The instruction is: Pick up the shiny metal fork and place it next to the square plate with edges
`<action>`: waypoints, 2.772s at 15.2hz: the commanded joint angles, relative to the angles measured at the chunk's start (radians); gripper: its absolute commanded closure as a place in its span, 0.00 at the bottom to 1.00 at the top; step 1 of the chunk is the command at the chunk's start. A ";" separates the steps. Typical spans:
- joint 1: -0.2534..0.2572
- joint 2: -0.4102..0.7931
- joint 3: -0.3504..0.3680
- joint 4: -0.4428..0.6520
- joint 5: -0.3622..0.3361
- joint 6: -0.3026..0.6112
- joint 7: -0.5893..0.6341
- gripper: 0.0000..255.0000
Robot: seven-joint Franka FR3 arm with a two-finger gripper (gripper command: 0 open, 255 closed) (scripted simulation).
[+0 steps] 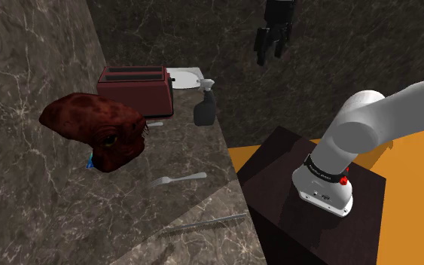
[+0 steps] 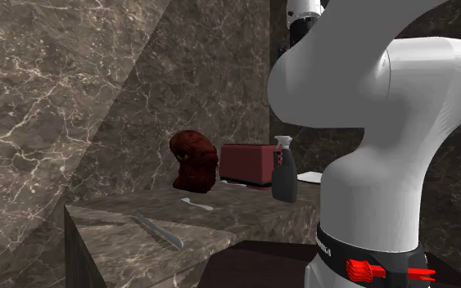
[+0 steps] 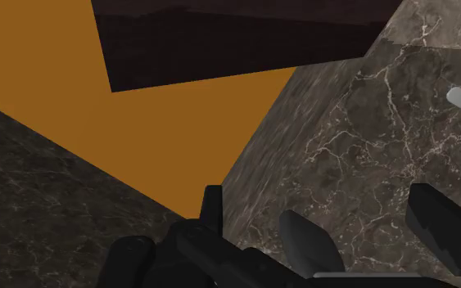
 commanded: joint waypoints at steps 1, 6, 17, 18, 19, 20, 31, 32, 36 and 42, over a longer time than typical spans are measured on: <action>0.000 0.000 0.000 0.000 0.000 0.000 0.000 0.00; 0.054 0.113 0.022 -0.043 0.036 0.143 -0.061 0.00; 0.170 0.417 0.089 -0.052 0.111 0.430 -0.201 0.00; 0.180 0.447 0.097 -0.048 0.117 0.453 -0.214 0.00; 0.190 0.477 0.104 -0.042 0.122 0.475 -0.226 0.00; 0.199 0.507 0.112 -0.036 0.127 0.497 -0.239 0.00; 0.299 0.843 0.206 0.078 0.147 0.697 -0.360 0.00; 0.309 0.873 0.214 0.091 0.144 0.712 -0.369 0.00; 0.347 0.993 0.247 0.151 0.129 0.763 -0.402 0.00; 0.370 1.071 0.255 0.159 0.113 0.829 -0.406 0.00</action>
